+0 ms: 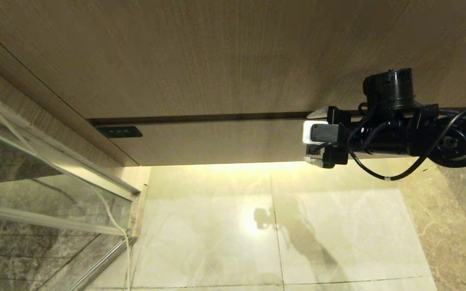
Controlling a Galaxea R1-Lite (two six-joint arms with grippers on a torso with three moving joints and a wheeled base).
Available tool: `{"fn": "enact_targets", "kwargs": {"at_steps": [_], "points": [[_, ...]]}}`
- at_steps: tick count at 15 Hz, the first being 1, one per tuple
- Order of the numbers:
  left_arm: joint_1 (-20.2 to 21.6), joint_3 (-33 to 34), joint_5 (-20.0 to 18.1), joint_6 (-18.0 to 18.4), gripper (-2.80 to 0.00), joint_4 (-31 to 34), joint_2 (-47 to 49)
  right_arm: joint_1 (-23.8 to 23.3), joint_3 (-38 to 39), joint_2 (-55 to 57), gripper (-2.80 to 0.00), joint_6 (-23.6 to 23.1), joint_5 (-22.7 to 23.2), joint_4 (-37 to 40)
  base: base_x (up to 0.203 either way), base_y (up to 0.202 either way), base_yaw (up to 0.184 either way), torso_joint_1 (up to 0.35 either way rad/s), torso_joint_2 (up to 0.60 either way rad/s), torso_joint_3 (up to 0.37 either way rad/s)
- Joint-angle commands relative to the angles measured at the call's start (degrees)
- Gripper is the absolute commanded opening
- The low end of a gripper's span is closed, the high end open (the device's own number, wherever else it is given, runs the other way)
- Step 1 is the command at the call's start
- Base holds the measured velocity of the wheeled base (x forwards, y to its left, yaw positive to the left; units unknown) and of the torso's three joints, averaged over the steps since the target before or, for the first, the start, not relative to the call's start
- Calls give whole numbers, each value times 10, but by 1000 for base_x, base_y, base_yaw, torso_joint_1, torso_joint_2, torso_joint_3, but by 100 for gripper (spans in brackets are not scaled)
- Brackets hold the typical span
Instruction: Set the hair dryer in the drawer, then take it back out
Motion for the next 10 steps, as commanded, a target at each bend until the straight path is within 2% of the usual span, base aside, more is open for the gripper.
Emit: {"fn": "enact_targets", "kwargs": {"at_steps": [1, 10], "points": [[0, 0, 0, 0, 0, 0, 0, 1, 0, 9, 0, -4, 0, -3, 0, 0, 0, 0, 0, 0], [0, 0, 0, 0, 0, 0, 0, 8, 0, 38, 0, -3, -14, -57, 0, 0, 0, 0, 0, 0]]}}
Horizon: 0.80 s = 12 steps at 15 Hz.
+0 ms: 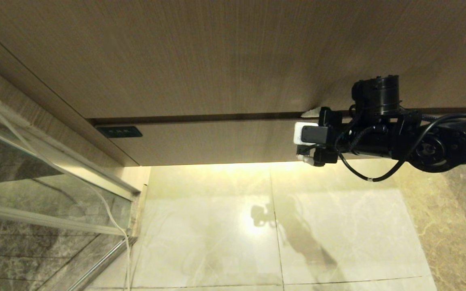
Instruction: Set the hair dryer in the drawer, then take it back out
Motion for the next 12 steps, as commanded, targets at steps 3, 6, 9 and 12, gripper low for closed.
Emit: {"fn": "enact_targets", "kwargs": {"at_steps": [3, 6, 9, 12], "points": [[0, 0, 0, 0, 0, 0, 0, 0, 0, 12, 0, -4, 0, -6, 0, 0, 0, 0, 0, 0], [0, 0, 0, 0, 0, 0, 0, -1, 0, 17, 0, -4, 0, -28, 0, 0, 0, 0, 0, 0], [0, 0, 0, 0, 0, 0, 0, -2, 3, 22, 0, -4, 0, -39, 0, 0, 0, 0, 0, 0], [0, 0, 0, 0, 0, 0, 0, -2, -1, 31, 0, -4, 0, -49, 0, 0, 0, 0, 0, 0]]}}
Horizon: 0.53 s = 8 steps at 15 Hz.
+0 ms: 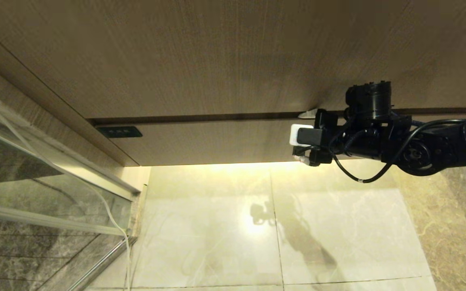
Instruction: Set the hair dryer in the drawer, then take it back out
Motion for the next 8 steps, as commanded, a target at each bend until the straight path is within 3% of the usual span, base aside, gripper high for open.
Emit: {"fn": "enact_targets", "kwargs": {"at_steps": [1, 5, 8], "points": [[0, 0, -1, 0, 0, 0, 0, 0, -1, 9, 0, -4, 0, -20, 0, 0, 0, 0, 0, 0], [0, 0, 0, 0, 0, 0, 0, -1, 8, 15, 0, -8, 0, -28, 0, 0, 0, 0, 0, 0], [0, 0, 0, 0, 0, 0, 1, -1, 4, 18, 0, -6, 0, 20, 0, 0, 0, 0, 0, 0]]}}
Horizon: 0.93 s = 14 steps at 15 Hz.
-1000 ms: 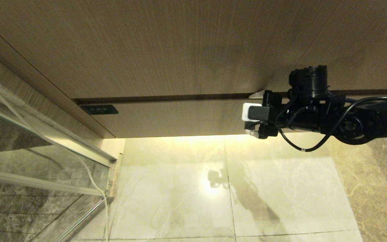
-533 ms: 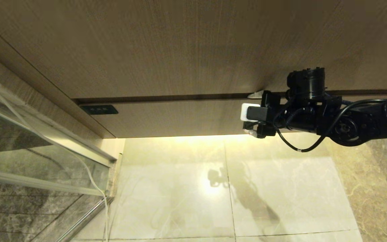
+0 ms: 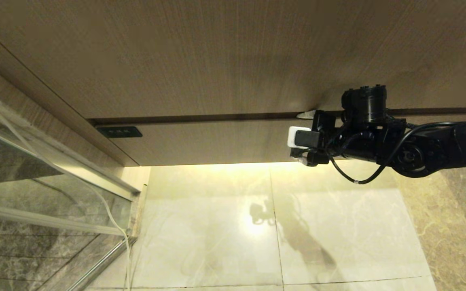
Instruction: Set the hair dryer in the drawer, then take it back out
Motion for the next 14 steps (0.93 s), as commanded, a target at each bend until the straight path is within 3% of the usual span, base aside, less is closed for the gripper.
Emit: {"fn": "enact_targets", "kwargs": {"at_steps": [1, 5, 14], "points": [[0, 0, 0, 0, 0, 0, 0, 0, -2, 2, 0, -4, 0, 20, 0, 0, 0, 0, 0, 0], [0, 0, 0, 0, 0, 0, 0, 0, -4, -7, 0, -3, 1, 70, 0, 0, 0, 0, 0, 0], [0, 0, 0, 0, 0, 0, 0, 0, 10, -26, 0, -3, 1, 73, 0, 0, 0, 0, 0, 0]]}}
